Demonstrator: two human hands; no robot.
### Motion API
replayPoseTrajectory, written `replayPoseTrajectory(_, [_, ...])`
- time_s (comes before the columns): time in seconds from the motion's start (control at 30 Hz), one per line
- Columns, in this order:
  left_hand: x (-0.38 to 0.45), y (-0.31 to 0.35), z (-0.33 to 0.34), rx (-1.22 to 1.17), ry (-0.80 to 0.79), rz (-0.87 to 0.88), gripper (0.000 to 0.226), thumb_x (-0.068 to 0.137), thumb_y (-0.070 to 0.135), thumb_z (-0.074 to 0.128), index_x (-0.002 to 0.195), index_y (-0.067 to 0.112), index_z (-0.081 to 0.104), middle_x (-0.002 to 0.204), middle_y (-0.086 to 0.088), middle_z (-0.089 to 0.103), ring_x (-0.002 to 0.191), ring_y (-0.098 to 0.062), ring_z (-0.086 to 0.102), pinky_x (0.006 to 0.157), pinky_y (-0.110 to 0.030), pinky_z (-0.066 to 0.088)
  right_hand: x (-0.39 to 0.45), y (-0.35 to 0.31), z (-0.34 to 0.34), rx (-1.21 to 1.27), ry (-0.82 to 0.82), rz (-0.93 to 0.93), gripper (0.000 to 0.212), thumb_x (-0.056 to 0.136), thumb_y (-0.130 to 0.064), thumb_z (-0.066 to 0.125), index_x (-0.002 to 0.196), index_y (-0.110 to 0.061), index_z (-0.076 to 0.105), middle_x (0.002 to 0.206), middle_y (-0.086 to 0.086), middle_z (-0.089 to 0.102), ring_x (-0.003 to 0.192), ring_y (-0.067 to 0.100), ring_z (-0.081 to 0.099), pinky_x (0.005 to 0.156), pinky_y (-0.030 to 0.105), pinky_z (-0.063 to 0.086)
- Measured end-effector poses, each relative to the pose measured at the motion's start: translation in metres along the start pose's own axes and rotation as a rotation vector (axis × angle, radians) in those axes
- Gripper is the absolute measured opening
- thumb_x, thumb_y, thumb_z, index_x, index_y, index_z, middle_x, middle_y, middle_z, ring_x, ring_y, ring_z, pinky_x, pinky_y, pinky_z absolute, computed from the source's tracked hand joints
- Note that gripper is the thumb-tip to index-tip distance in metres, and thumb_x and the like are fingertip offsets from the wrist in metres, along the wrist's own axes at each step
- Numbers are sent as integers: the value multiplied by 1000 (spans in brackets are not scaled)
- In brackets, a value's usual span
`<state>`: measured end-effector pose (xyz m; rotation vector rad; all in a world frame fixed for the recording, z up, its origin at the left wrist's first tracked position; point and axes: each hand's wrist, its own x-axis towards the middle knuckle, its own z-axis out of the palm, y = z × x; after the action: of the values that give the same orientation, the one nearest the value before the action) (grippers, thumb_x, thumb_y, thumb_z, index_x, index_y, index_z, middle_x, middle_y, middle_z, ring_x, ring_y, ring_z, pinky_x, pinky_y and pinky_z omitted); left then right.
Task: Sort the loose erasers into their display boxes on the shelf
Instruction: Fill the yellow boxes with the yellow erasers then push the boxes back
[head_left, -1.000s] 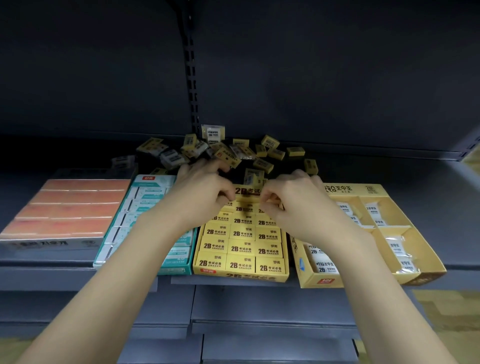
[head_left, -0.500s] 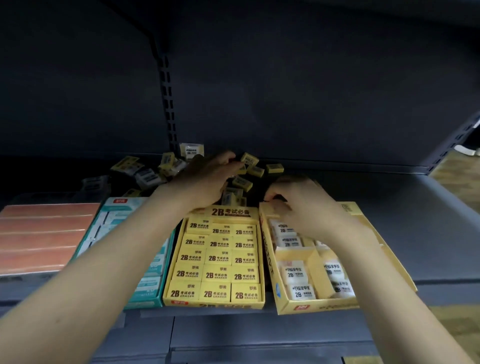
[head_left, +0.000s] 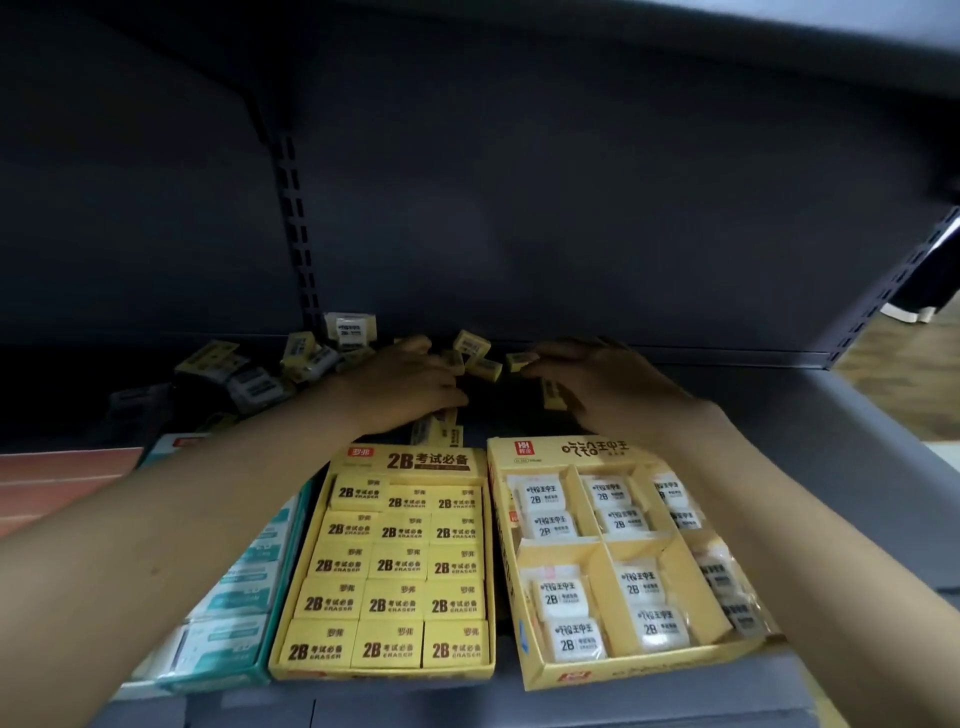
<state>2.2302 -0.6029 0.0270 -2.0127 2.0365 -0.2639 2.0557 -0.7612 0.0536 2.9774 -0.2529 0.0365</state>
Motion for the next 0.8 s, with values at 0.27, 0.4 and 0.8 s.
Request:
replayPoseTrajectory(0.27, [-24, -2, 3, -113, 369, -195, 34, 90, 23, 57, 124, 26, 55, 117, 0, 57, 109, -22, 36, 90, -28, 31, 46, 18, 19, -220, -9, -132, 61, 90, -9, 51, 144, -29, 32, 147, 1, 37, 133, 22, 37, 106, 35, 36])
replayPoseTrajectory(0.4, [-44, -1, 6, -14, 398, -195, 46, 74, 21, 75, 117, 28, 60, 111, 2, 61, 102, -20, 36, 87, -20, 29, 58, 15, 28, -275, -35, -150, 61, 92, -11, 50, 146, -30, 28, 150, -1, 34, 135, 21, 36, 108, 34, 32])
replayPoseTrajectory(0.8, [-57, 16, 8, -42, 497, -321, 68, 55, -10, 67, 117, 17, 63, 105, -4, 64, 86, -25, 63, 83, -32, 43, 73, 8, 37, -127, -21, 11, 40, 87, -18, 61, 125, -19, 46, 131, 7, 47, 120, 26, 46, 94, 37, 42])
